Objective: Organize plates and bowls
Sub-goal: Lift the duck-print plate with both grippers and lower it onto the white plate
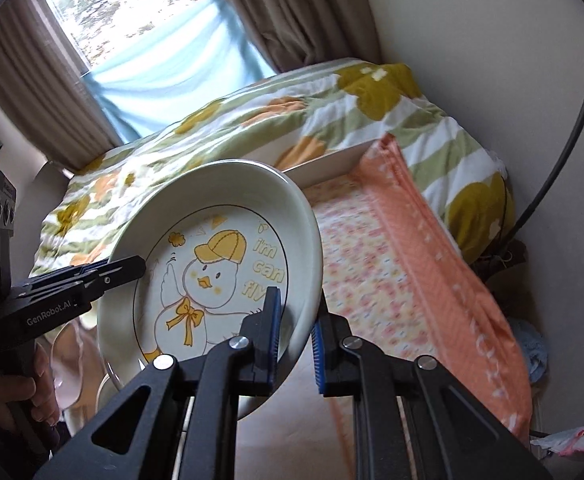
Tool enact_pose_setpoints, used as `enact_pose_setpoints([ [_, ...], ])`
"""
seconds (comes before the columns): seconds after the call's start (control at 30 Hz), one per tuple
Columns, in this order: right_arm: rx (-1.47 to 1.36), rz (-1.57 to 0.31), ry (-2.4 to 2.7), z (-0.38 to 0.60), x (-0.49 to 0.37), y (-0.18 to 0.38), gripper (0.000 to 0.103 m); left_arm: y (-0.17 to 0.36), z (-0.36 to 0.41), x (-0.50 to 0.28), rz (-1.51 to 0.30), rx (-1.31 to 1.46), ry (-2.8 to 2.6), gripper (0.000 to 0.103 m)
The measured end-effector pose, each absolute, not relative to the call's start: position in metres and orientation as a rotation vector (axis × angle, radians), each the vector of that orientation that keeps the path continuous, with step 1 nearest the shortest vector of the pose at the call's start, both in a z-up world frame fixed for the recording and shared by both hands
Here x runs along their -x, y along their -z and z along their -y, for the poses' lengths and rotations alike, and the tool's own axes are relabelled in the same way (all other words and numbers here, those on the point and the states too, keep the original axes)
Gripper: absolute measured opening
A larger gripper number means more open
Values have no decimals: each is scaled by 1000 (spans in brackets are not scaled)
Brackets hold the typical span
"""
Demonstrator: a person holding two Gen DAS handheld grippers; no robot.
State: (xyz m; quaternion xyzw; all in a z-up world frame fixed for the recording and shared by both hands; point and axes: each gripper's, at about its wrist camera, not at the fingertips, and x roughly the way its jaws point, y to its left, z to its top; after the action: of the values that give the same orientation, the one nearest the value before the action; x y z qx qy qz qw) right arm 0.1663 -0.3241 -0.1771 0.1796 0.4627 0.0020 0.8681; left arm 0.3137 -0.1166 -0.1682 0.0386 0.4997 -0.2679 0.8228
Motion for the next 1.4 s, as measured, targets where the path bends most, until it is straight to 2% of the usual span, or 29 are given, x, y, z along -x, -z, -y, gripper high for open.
enact_pose_setpoints([
  [0.27,-335,-1022,-161,248,-131,175,13,165,18,-240,-1080,24,425,15],
  [0.5,-234,-1086,-311,195,-128,202,13,199,-41,-194,-1132,145,262,15],
  [0.9,-54,-1095,-389,173,-131,250,13,260,-48,-171,-1201,183,184,15],
  [1.4,-39,-1090,-400,172,-133,259,13,265,-33,-175,-1206,54,130,15],
])
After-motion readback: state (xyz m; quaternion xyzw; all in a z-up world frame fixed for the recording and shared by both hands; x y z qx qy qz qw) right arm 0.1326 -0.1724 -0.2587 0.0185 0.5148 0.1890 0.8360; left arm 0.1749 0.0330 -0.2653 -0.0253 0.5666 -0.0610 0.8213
